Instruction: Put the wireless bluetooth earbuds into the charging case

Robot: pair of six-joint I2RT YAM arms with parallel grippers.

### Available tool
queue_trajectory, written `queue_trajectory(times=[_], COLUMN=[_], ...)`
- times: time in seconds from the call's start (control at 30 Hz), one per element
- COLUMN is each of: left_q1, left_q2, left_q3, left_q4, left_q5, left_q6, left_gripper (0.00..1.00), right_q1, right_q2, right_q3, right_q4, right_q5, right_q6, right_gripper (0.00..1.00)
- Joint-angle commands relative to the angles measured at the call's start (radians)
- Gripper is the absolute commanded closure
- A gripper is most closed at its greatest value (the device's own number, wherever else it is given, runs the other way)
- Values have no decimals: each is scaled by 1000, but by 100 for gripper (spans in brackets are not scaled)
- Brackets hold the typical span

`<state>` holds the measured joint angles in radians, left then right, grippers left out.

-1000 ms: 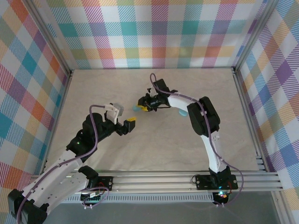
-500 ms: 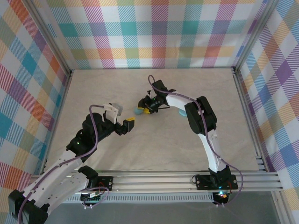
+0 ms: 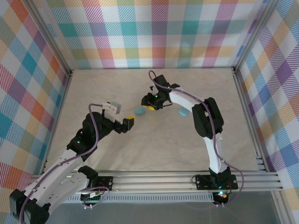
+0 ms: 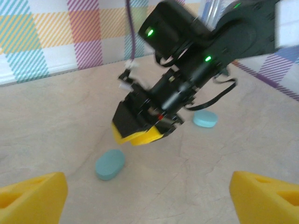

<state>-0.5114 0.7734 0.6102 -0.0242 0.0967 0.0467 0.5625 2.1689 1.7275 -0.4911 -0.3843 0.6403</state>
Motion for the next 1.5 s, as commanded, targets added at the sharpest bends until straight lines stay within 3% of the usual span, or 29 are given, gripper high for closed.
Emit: queue_trajectory(times=[0.0,0.17,0.27,0.43,0.53,0.6,0.67,0.9,1.1,1.33,1.47], left_q1=[34,101,148,239,285,301,320,364,369,384,383], left_q2=[10,64,117,178,252,309,362,599,593,570,543], left_q3=[60,132,183,152,124,108,73,-23,-67,-89,-117], left_q4=[21,40,46,230,303,334,403,563,544,550,564], left_q5=[-23,-9,20,68,131,106,49,-183,-379,-261,-246], left_q6=[12,50,70,75,154,171,142,4,52,90,73], left_gripper=[2,0,0,0,0,0,0,0,0,0,0], right_q1=[1,-21,-51,-120,-150,-158,-183,-340,-422,-472,-509], right_q2=[-118,-273,-386,-607,-768,-872,-929,-894,-807,-806,-812], right_q3=[-8,-77,-155,-372,-579,-742,-874,-1051,-1095,-1188,-1206], right_q4=[-65,-87,-69,24,187,366,523,714,792,1061,1087], right_q5=[102,275,371,565,684,788,827,788,712,648,587], right_q6=[-99,-197,-250,-299,-401,-513,-583,-556,-524,-609,-616], right_gripper=[52,49,41,27,12,0,0,0,0,0,0])
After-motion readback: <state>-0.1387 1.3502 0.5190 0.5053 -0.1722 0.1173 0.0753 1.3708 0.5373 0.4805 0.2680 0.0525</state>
